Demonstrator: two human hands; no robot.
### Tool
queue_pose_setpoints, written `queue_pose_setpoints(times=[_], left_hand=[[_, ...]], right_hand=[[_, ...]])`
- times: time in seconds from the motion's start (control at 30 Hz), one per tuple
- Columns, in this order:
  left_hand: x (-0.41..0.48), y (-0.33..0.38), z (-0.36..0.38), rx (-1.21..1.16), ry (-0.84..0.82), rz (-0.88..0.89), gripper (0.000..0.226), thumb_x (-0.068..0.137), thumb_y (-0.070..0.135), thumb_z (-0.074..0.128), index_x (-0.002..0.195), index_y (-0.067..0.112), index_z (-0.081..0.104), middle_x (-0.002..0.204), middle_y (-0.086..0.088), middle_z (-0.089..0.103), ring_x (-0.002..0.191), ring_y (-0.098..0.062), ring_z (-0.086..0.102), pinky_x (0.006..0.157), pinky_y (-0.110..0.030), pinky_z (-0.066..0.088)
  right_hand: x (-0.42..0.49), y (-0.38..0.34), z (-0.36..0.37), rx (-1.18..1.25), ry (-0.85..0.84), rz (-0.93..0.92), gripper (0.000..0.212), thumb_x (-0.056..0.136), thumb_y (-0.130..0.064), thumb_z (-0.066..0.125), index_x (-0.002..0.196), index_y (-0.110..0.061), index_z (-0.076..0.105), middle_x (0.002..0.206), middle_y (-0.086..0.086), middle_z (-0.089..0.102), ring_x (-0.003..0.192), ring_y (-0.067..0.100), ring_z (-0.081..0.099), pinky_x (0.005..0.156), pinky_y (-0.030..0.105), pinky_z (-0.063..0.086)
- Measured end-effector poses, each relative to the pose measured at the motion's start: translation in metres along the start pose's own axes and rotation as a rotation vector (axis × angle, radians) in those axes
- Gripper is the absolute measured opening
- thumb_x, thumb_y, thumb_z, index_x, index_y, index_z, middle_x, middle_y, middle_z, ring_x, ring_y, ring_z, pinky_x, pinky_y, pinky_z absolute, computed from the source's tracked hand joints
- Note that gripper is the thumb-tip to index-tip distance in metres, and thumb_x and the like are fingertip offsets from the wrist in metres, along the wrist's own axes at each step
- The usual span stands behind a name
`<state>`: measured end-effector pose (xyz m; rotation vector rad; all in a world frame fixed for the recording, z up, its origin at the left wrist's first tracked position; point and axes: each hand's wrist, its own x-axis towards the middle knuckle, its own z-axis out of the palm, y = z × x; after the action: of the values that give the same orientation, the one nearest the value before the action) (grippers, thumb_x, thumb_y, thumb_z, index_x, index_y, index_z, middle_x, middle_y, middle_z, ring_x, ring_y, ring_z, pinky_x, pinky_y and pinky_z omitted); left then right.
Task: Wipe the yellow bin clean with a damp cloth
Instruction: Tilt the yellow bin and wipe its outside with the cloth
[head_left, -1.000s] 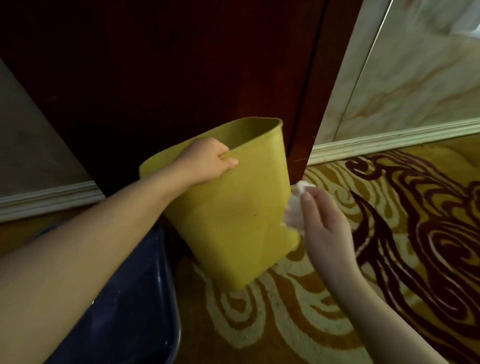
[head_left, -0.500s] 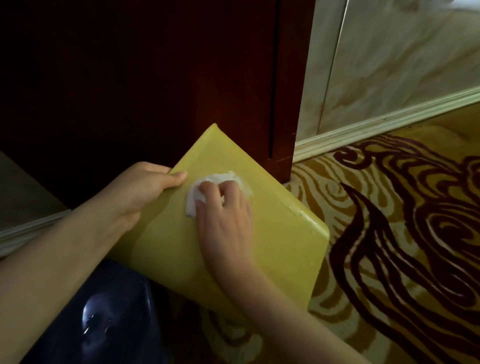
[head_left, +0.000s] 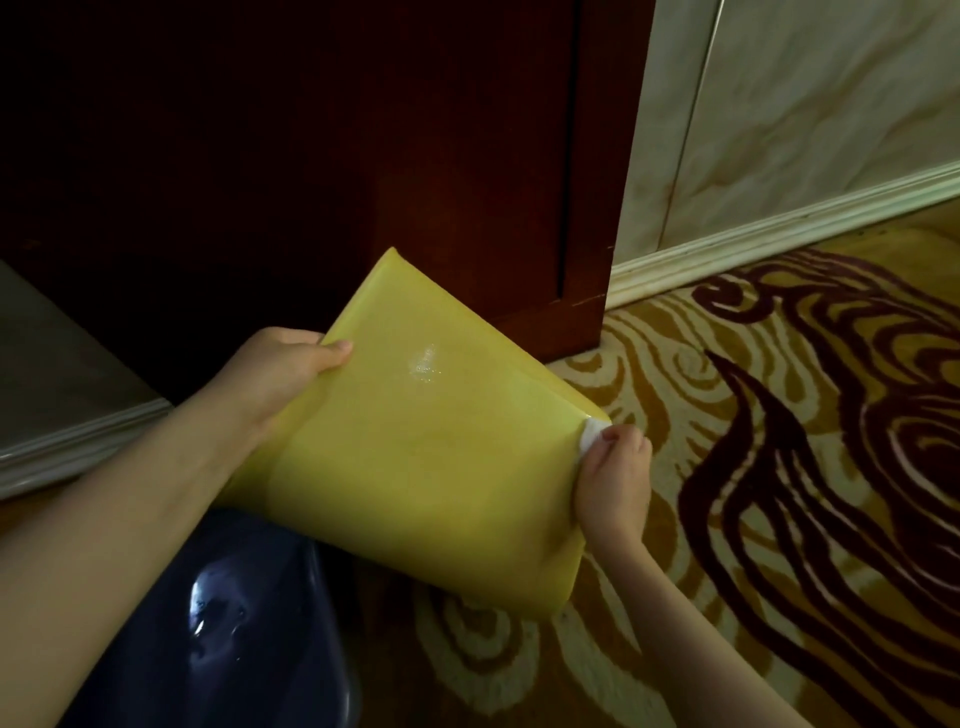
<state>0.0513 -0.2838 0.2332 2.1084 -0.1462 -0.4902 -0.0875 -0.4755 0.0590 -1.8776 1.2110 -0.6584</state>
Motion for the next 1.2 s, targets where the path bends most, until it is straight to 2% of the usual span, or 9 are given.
queue_pose_setpoints(times=[0.2,0.37,0.43,0.53,0.63,0.73,0.83,1.0,1.2], left_hand=[[-0.001,0.003,0.009,0.098,-0.038,0.110,0.018,0.088,0.031,0.057,0.083,0.020,0.071,0.081,-0.003,0.074,0.075,-0.022,0.069,0.066,-0.031,0.051],[0.000,0.014,0.025,0.148,-0.057,0.177,0.019,0.088,0.032,0.056,0.076,0.028,0.070,0.068,0.004,0.074,0.070,-0.018,0.069,0.060,-0.028,0.047],[0.001,0.017,0.029,0.184,-0.065,0.198,0.017,0.088,0.034,0.056,0.081,0.028,0.070,0.075,0.003,0.073,0.071,-0.018,0.068,0.060,-0.027,0.047],[0.006,0.019,0.031,0.205,-0.082,0.227,0.018,0.088,0.033,0.057,0.082,0.023,0.071,0.072,0.003,0.075,0.063,-0.013,0.071,0.054,-0.023,0.049],[0.012,0.020,0.031,0.199,-0.094,0.216,0.017,0.088,0.029,0.057,0.079,0.023,0.071,0.064,0.013,0.074,0.053,-0.001,0.068,0.044,-0.014,0.046],[0.016,0.022,0.030,0.175,-0.094,0.195,0.016,0.088,0.027,0.057,0.082,0.020,0.071,0.074,0.005,0.073,0.061,-0.009,0.070,0.052,-0.019,0.047],[0.016,0.025,0.031,0.172,-0.111,0.183,0.017,0.089,0.025,0.056,0.079,0.022,0.069,0.079,0.004,0.071,0.067,-0.010,0.067,0.054,-0.020,0.045],[0.015,0.029,0.032,0.174,-0.128,0.163,0.018,0.090,0.029,0.054,0.083,0.021,0.068,0.081,0.003,0.070,0.071,-0.011,0.066,0.055,-0.021,0.045],[0.015,0.034,0.037,0.170,-0.132,0.168,0.049,0.092,0.041,0.046,0.122,0.005,0.060,0.121,-0.012,0.065,0.111,-0.023,0.060,0.099,-0.038,0.045]], right_hand=[[-0.012,-0.089,-0.003,0.227,0.039,-0.344,0.013,0.094,-0.012,0.046,0.105,-0.013,0.053,0.096,-0.007,0.046,0.071,-0.005,0.043,0.057,0.008,0.036],[-0.016,-0.160,0.015,0.097,0.067,-0.689,0.014,0.086,-0.003,0.056,0.100,-0.002,0.057,0.092,0.014,0.056,0.069,0.027,0.053,0.054,0.041,0.045],[-0.012,-0.151,0.019,-0.017,0.111,-0.743,0.013,0.084,-0.003,0.058,0.097,-0.002,0.057,0.087,0.014,0.057,0.070,0.029,0.053,0.057,0.043,0.046],[-0.002,-0.109,0.015,-0.001,0.162,-0.626,0.017,0.088,-0.016,0.048,0.100,-0.008,0.056,0.090,0.009,0.058,0.074,0.022,0.053,0.064,0.037,0.046],[0.013,-0.047,0.006,-0.068,0.176,-0.305,0.033,0.090,-0.028,0.036,0.108,-0.009,0.056,0.097,0.007,0.059,0.077,0.015,0.052,0.069,0.034,0.048],[0.021,0.010,-0.004,-0.082,0.135,0.038,0.035,0.094,-0.032,0.034,0.114,-0.010,0.053,0.106,0.006,0.057,0.082,0.014,0.052,0.073,0.034,0.050],[0.017,0.028,-0.014,-0.053,0.105,0.148,0.029,0.097,-0.026,0.040,0.117,-0.009,0.051,0.116,0.007,0.055,0.092,0.015,0.053,0.075,0.030,0.047],[-0.019,-0.049,-0.009,0.125,0.087,-0.243,0.018,0.093,-0.024,0.044,0.107,-0.019,0.054,0.096,-0.007,0.051,0.074,0.002,0.049,0.060,0.011,0.034],[-0.067,-0.135,0.025,0.077,-0.134,-0.674,0.011,0.091,-0.013,0.052,0.094,-0.003,0.056,0.092,0.015,0.057,0.076,0.034,0.053,0.065,0.046,0.046]])
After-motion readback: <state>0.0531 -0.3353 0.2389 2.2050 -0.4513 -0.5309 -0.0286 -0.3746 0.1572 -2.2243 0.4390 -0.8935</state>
